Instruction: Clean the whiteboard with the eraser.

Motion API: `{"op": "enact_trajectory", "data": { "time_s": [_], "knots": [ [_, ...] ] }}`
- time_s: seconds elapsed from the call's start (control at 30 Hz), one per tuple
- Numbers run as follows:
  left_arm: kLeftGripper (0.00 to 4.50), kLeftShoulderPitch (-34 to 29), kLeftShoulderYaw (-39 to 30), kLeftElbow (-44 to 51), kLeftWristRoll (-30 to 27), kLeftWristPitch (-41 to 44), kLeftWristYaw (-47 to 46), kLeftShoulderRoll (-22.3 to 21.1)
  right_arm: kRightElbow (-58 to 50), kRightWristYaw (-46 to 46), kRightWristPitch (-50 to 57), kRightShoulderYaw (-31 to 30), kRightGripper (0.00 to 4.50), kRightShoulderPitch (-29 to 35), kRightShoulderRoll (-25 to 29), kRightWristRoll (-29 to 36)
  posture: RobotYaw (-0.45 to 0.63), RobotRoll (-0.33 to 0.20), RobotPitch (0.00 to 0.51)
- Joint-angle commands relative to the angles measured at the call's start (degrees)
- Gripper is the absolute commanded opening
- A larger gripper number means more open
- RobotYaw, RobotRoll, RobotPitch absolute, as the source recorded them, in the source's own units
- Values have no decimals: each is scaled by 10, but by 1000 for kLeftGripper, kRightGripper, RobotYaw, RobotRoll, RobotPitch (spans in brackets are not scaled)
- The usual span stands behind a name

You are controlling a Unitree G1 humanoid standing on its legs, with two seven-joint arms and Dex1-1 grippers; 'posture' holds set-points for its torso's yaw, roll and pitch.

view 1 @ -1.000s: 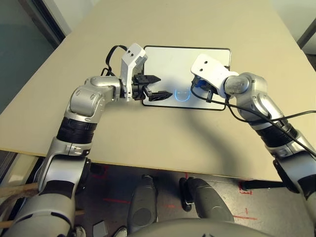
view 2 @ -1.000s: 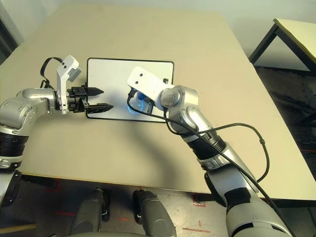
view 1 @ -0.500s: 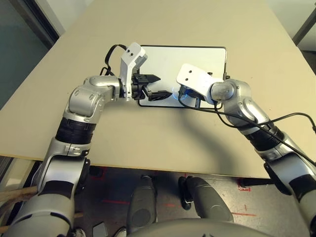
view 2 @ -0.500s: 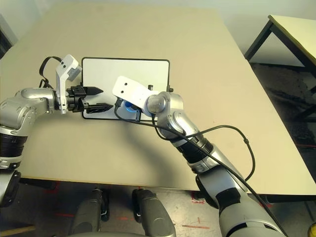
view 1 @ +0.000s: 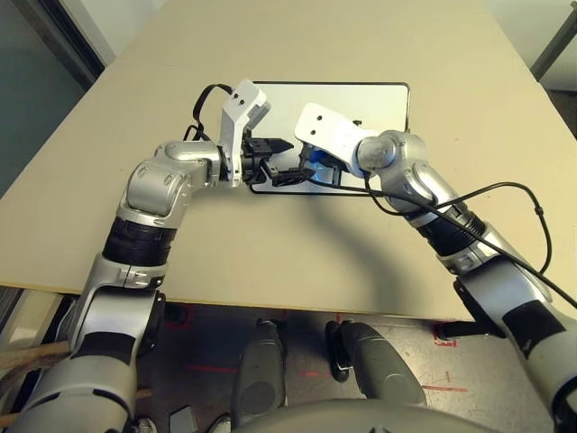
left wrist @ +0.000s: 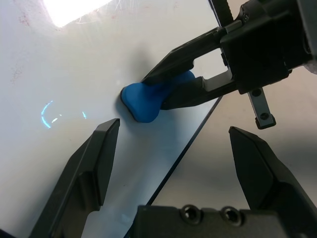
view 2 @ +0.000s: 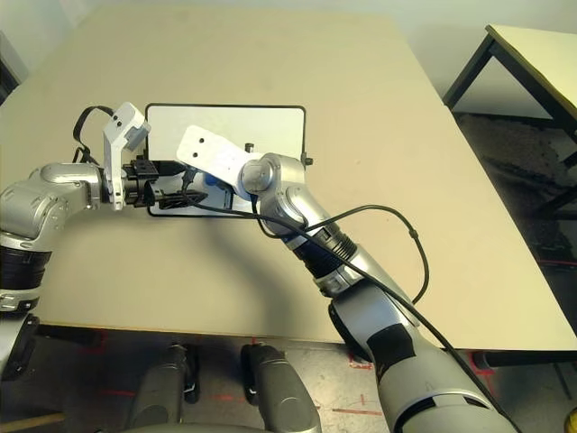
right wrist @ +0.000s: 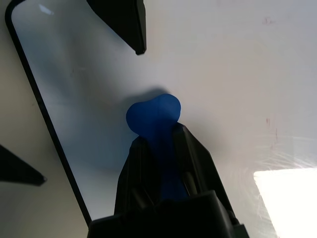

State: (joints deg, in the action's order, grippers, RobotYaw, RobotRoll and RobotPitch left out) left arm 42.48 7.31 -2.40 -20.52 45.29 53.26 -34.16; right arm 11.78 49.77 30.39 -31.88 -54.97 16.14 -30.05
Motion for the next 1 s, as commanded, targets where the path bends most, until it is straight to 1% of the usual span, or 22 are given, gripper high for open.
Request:
{"op": "enact_trajectory", "data": {
  "time_s": [0.03,0.2,0.43,0.87,1.0],
  "knots": [
    [4500,-7,-1,3,1,-3,2,-3,1,1,33,23,546,4,8,11,0,0,178],
    [4500,-4,2,-5,4,-9,6,-4,-64,28,89,61,546,-18,44,25,-13,0,175],
    [4500,6,9,-19,7,-17,12,1,-125,46,145,84,546,-31,95,37,-34,0,172],
    [4500,11,12,-30,13,-24,21,-3,-184,57,182,83,546,18,172,45,-40,0,172],
    [4500,15,12,-31,14,-23,22,-1,-188,55,182,82,546,25,185,49,-43,0,172]
  ]
}}
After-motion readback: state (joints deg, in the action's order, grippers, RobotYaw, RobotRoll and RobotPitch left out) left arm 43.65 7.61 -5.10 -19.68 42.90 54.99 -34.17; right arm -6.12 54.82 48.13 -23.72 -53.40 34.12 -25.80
